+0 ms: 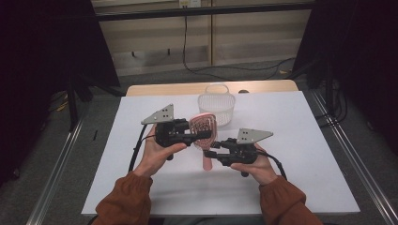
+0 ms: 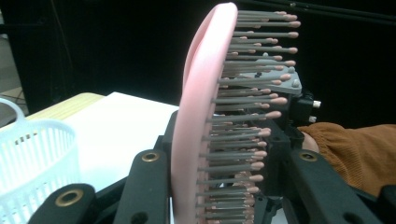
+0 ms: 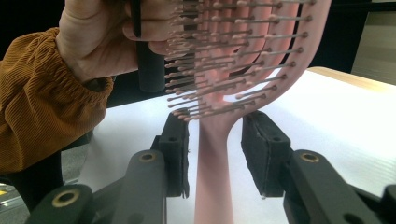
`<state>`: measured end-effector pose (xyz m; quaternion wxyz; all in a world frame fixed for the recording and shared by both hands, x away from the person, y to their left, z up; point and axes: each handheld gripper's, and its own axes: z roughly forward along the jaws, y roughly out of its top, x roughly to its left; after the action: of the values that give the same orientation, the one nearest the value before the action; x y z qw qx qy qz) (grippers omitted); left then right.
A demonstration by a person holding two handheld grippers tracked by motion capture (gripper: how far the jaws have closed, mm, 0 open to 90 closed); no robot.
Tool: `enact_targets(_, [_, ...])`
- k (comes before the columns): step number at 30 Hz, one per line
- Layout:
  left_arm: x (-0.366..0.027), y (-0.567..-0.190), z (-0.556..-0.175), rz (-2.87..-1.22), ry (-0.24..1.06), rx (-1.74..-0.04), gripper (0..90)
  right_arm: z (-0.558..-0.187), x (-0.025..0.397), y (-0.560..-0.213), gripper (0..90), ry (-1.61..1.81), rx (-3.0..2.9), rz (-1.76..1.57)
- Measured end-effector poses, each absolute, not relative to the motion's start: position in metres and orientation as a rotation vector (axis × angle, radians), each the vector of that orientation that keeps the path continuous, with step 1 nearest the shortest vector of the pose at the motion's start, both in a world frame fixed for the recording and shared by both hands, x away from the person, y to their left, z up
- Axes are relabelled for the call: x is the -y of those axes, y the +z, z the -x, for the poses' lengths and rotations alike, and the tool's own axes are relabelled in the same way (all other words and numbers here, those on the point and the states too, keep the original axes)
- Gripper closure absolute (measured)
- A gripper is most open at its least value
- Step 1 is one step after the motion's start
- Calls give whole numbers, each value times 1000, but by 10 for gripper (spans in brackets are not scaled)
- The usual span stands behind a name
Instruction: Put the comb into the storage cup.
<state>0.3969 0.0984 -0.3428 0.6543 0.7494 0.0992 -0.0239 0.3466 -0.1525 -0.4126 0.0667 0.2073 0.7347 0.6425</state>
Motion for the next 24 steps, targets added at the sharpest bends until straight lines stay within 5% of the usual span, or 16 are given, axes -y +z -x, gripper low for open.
enact_targets(24, [-108, -338, -397, -1684, 22, -316, 638, -341, 157, -408, 132, 1792, -2104, -770])
